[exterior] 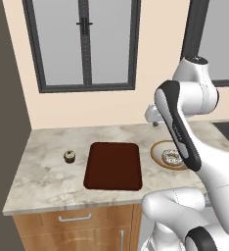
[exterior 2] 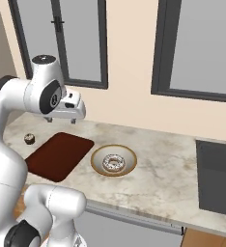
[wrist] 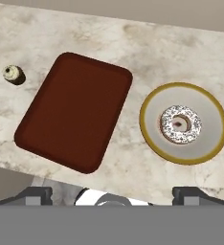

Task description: Place the bowl with donut and the cupcake onto the tray.

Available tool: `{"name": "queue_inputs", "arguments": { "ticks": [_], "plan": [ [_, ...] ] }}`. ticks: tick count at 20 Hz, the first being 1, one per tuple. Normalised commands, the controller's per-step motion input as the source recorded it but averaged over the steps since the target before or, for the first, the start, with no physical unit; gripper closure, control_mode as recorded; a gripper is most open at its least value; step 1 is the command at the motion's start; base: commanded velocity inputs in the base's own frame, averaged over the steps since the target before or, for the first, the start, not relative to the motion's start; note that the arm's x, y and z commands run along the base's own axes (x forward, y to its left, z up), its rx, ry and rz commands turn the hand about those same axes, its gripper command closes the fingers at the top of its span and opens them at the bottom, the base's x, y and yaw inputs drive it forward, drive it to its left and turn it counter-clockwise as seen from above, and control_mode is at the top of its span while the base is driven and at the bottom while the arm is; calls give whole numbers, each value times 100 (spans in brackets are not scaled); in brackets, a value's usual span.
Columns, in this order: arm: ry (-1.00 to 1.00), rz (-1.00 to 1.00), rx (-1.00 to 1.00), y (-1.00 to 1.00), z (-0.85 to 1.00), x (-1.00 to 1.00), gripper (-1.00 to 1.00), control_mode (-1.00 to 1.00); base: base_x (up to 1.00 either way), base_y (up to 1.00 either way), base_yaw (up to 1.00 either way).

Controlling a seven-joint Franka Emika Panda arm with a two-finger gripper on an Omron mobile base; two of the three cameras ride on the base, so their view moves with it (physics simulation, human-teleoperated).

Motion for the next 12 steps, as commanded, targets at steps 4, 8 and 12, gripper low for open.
{"name": "queue_inputs", "arguments": {
  "ticks": [4, 8, 12],
  "plan": [
    [0, 0, 24, -73, -40, 4, -100, -100, 0, 0, 0],
    [6, 0, 27, -96, -49, 23, -100, -100, 0, 0, 0],
    [8, 0, 4, -42, -4, 0, -100, -100, 0, 0, 0]
  ]
}}
